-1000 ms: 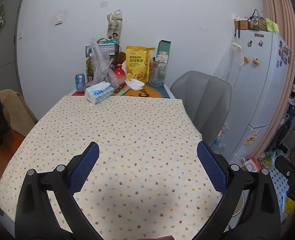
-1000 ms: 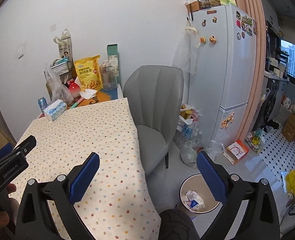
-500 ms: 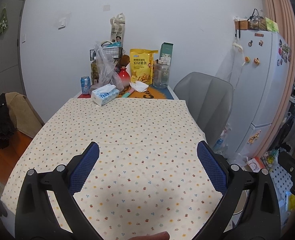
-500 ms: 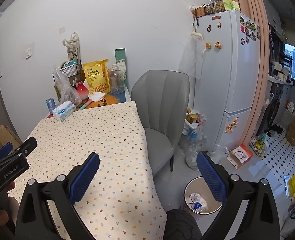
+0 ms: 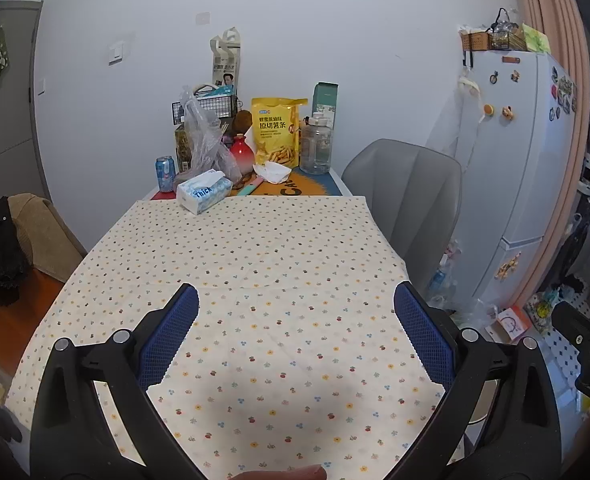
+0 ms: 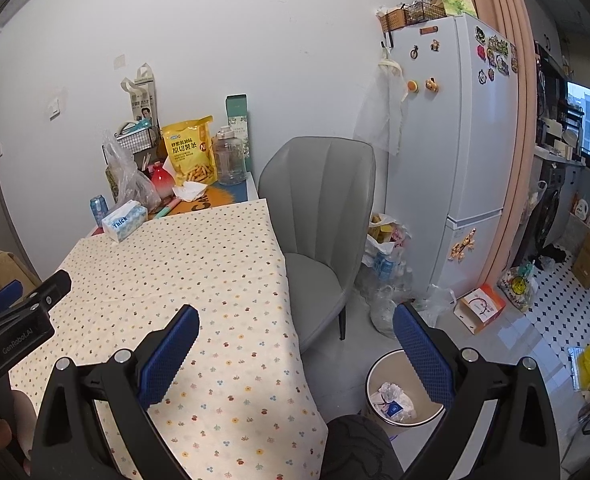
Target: Collect trash
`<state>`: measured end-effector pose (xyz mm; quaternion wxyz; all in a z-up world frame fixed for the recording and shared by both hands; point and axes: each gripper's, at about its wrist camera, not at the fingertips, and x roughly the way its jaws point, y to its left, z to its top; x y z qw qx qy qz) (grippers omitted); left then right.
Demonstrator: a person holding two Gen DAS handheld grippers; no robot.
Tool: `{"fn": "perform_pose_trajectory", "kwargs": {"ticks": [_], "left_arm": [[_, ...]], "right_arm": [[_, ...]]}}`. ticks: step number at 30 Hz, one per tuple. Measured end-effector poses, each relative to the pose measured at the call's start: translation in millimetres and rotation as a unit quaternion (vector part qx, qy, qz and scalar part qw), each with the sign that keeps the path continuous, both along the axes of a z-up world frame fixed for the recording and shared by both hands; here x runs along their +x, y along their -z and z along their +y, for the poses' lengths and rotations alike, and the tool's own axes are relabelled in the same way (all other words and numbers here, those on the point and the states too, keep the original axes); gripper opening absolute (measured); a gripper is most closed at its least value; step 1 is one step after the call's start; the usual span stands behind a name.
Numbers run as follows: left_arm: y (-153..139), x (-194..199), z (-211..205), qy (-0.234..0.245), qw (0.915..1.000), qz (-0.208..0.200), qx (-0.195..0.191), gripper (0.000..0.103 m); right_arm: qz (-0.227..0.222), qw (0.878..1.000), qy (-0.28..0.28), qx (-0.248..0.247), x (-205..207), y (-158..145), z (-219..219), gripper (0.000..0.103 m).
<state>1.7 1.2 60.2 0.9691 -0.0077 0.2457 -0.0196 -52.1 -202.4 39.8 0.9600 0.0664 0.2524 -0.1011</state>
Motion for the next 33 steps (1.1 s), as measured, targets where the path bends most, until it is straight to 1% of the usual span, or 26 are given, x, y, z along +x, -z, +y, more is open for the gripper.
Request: {"fn": "perform_pose_trajectory", "kwargs": {"ticks": [33], "left_arm": [[-1.0, -1.4, -1.8, 0.004, 1.0000, 0.003, -0.003, 0.097]], "right_arm": [[-0.009, 1.000, 0.013, -0.006, -2.2, -1.6, -5.4, 0.095]]}}
